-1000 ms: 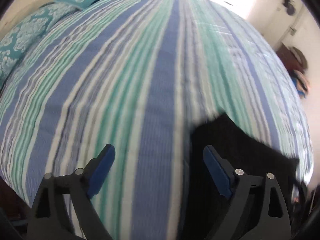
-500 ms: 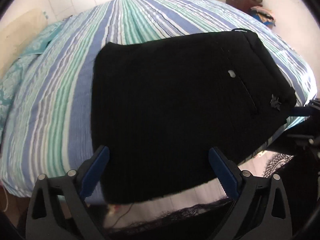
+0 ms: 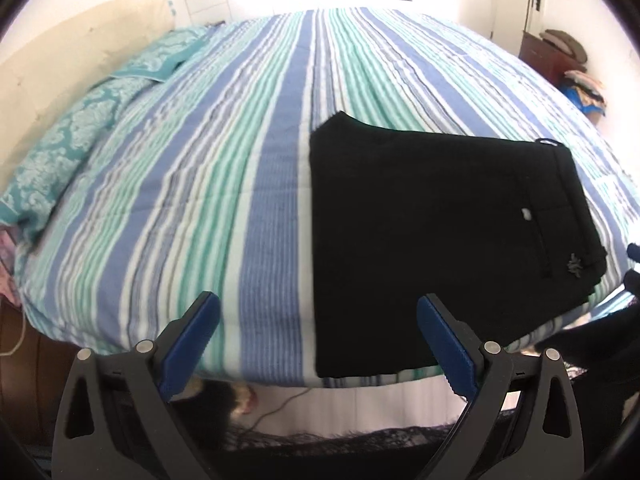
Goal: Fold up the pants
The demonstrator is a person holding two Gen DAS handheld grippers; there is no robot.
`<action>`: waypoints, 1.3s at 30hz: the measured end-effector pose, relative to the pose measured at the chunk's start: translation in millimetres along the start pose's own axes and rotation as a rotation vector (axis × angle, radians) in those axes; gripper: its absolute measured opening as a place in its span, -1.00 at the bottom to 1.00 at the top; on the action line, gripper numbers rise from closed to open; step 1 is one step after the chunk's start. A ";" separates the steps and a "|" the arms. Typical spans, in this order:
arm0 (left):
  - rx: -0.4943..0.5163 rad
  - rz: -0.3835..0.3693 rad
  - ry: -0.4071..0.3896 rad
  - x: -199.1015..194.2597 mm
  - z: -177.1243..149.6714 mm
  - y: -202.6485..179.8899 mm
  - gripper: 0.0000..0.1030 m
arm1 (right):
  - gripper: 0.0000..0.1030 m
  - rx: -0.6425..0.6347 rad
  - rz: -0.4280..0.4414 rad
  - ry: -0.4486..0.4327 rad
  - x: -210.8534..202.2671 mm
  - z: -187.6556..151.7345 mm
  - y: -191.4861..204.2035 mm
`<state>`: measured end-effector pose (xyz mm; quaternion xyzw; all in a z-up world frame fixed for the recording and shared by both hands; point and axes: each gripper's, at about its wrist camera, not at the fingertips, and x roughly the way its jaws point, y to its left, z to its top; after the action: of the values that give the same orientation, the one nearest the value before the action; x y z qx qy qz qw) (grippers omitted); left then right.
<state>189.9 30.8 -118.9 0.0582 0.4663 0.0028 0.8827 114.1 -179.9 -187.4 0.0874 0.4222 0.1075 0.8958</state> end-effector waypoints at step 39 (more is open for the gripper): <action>-0.092 -0.476 -0.051 15.8 43.8 26.6 -0.48 | -0.29 0.181 0.474 0.075 36.8 46.8 -34.0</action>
<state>236.2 53.7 -104.7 -0.0936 0.4437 -0.1853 0.8718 177.2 -206.0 -193.5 0.2598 0.4308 0.2796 0.8178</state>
